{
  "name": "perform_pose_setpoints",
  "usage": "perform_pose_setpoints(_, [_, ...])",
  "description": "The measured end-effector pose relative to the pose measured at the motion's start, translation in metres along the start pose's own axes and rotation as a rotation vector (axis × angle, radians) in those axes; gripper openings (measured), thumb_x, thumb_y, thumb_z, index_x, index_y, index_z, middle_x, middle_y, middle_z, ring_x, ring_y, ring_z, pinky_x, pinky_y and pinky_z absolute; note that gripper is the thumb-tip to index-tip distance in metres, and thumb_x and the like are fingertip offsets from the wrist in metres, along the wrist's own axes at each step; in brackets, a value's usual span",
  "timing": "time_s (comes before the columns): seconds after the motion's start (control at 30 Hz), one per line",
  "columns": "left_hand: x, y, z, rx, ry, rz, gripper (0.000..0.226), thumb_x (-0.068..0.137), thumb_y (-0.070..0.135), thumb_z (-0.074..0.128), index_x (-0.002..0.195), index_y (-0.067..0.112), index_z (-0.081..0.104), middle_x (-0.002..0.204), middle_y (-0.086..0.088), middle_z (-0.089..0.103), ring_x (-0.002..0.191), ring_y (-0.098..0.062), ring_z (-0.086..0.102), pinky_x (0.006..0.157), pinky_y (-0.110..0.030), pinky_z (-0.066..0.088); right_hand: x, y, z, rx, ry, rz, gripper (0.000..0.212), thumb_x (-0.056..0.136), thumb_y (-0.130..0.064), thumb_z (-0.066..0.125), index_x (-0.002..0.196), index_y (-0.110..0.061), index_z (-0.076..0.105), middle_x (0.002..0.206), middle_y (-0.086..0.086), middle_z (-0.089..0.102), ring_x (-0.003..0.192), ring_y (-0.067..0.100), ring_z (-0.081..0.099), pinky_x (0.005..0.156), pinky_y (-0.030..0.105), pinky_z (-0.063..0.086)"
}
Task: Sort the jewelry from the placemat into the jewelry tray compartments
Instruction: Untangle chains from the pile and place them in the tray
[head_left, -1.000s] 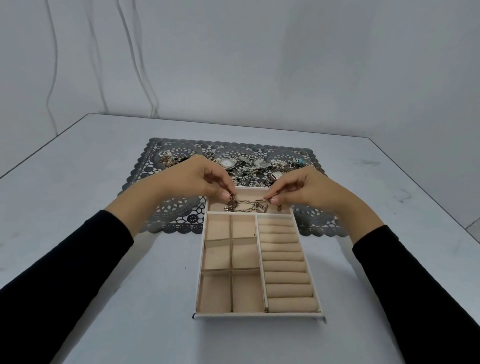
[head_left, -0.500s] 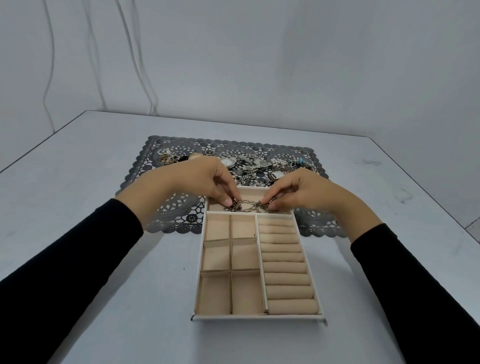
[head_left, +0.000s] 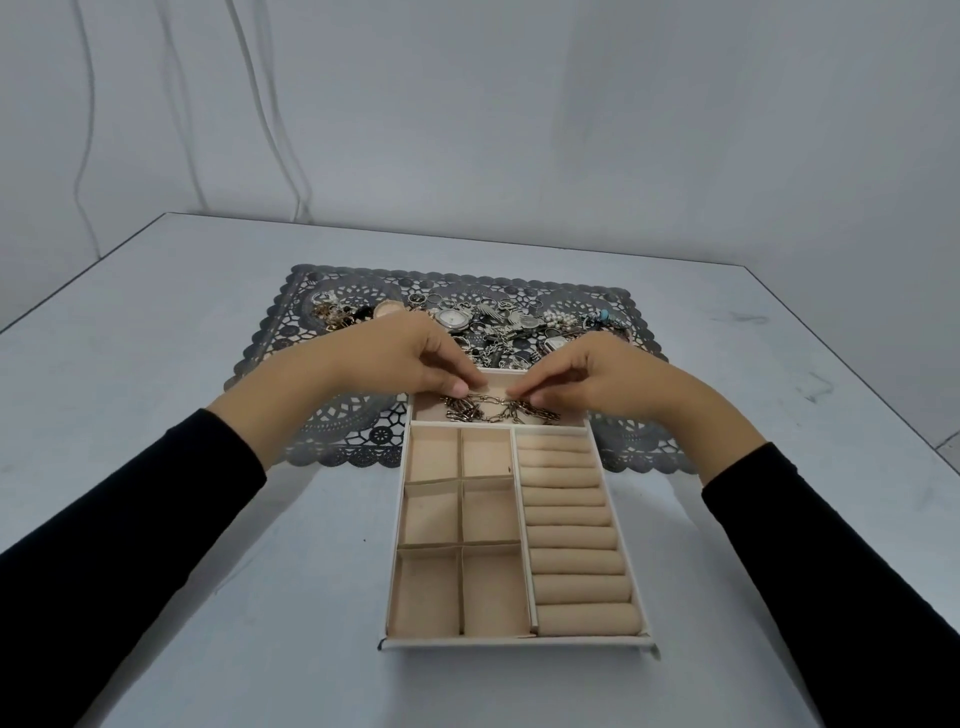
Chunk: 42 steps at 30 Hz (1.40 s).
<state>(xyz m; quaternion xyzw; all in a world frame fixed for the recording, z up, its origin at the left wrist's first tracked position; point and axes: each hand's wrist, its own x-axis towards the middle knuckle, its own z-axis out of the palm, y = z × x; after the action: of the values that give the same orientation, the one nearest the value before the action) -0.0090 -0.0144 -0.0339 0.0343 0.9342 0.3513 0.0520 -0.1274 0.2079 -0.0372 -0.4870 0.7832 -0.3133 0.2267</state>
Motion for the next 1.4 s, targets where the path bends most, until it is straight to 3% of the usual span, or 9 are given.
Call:
perform_pose_setpoints(0.1, [-0.003, 0.004, 0.003, 0.079, -0.032, -0.004, 0.025, 0.087, 0.019, 0.074, 0.108, 0.032, 0.075, 0.079, 0.034, 0.07, 0.08, 0.014, 0.063, 0.077, -0.002, 0.042, -0.001, -0.002, 0.002, -0.04, -0.011, -0.009, 0.024, 0.086, -0.011, 0.071, 0.104, -0.026, 0.076, 0.095, -0.012, 0.075, 0.093, 0.002, 0.068, 0.091, 0.027, 0.053])
perform_pose_setpoints(0.3, [-0.007, 0.004, 0.0, 0.045, -0.097, -0.018, 0.024, 0.085, 0.012, 0.075, 0.104, 0.025, 0.077, 0.1, 0.01, 0.077, 0.092, -0.015, 0.073, 0.087, -0.026, 0.056, -0.005, -0.001, -0.003, 0.027, -0.044, 0.006, 0.023, 0.083, -0.001, 0.071, 0.1, -0.015, 0.077, 0.092, 0.0, 0.076, 0.091, 0.016, 0.071, 0.088, 0.037, 0.056])
perform_pose_setpoints(0.43, [-0.006, 0.003, -0.004, 0.024, -0.135, -0.035, 0.023, 0.083, 0.012, 0.076, 0.102, 0.025, 0.077, 0.104, 0.011, 0.076, 0.096, -0.014, 0.072, 0.087, -0.025, 0.057, -0.007, 0.0, -0.008, 0.027, -0.06, 0.026, 0.023, 0.083, -0.001, 0.071, 0.099, -0.016, 0.077, 0.09, -0.002, 0.076, 0.087, 0.014, 0.072, 0.089, 0.032, 0.055])
perform_pose_setpoints(0.53, [-0.005, 0.002, -0.005, 0.015, -0.098, -0.023, 0.022, 0.085, 0.016, 0.076, 0.106, 0.023, 0.078, 0.096, 0.01, 0.077, 0.076, -0.008, 0.072, 0.083, -0.028, 0.059, -0.005, 0.001, -0.006, 0.075, -0.039, 0.029, 0.022, 0.083, -0.002, 0.071, 0.1, -0.015, 0.077, 0.09, -0.001, 0.076, 0.087, 0.014, 0.072, 0.082, 0.025, 0.056])
perform_pose_setpoints(0.7, [-0.004, 0.004, -0.002, 0.015, -0.067, -0.029, 0.021, 0.083, 0.014, 0.077, 0.103, 0.019, 0.079, 0.08, 0.016, 0.076, 0.061, -0.003, 0.067, 0.075, -0.023, 0.056, -0.004, -0.001, 0.0, 0.043, -0.04, 0.013, 0.022, 0.081, -0.006, 0.074, 0.1, -0.017, 0.077, 0.095, -0.002, 0.076, 0.094, 0.015, 0.071, 0.09, 0.037, 0.056])
perform_pose_setpoints(0.93, [-0.005, 0.004, -0.004, 0.036, -0.117, -0.062, 0.025, 0.083, 0.006, 0.076, 0.105, 0.018, 0.078, 0.095, 0.003, 0.078, 0.084, -0.017, 0.073, 0.074, -0.017, 0.057, -0.008, -0.001, -0.004, 0.011, -0.052, 0.013, 0.021, 0.081, -0.002, 0.073, 0.096, -0.016, 0.078, 0.091, -0.003, 0.076, 0.091, 0.012, 0.071, 0.091, 0.031, 0.054])
perform_pose_setpoints(1.1, [-0.006, 0.006, -0.005, 0.064, -0.135, -0.048, 0.024, 0.084, 0.013, 0.076, 0.106, 0.022, 0.078, 0.095, 0.007, 0.077, 0.08, -0.011, 0.073, 0.078, -0.018, 0.056, -0.005, 0.0, -0.006, 0.027, -0.075, 0.037, 0.022, 0.082, -0.004, 0.072, 0.099, -0.017, 0.077, 0.093, -0.003, 0.076, 0.093, 0.015, 0.071, 0.092, 0.034, 0.054])
perform_pose_setpoints(1.3, [-0.009, -0.002, -0.01, -0.052, 0.089, 0.021, 0.019, 0.087, 0.024, 0.073, 0.105, 0.026, 0.078, 0.094, 0.015, 0.076, 0.095, -0.003, 0.07, 0.089, -0.02, 0.051, 0.0, 0.008, -0.012, 0.175, 0.032, 0.012, 0.02, 0.085, -0.005, 0.069, 0.103, -0.012, 0.075, 0.097, 0.004, 0.075, 0.097, 0.021, 0.07, 0.092, 0.032, 0.054])
perform_pose_setpoints(1.4, [-0.009, -0.008, -0.013, -0.186, 0.29, 0.023, 0.014, 0.086, 0.026, 0.073, 0.1, 0.029, 0.077, 0.091, 0.021, 0.075, 0.091, 0.006, 0.068, 0.08, -0.011, 0.051, 0.007, 0.013, -0.015, 0.234, 0.15, -0.001, 0.018, 0.086, -0.01, 0.07, 0.103, -0.013, 0.074, 0.097, 0.003, 0.075, 0.097, 0.022, 0.069, 0.093, 0.035, 0.054])
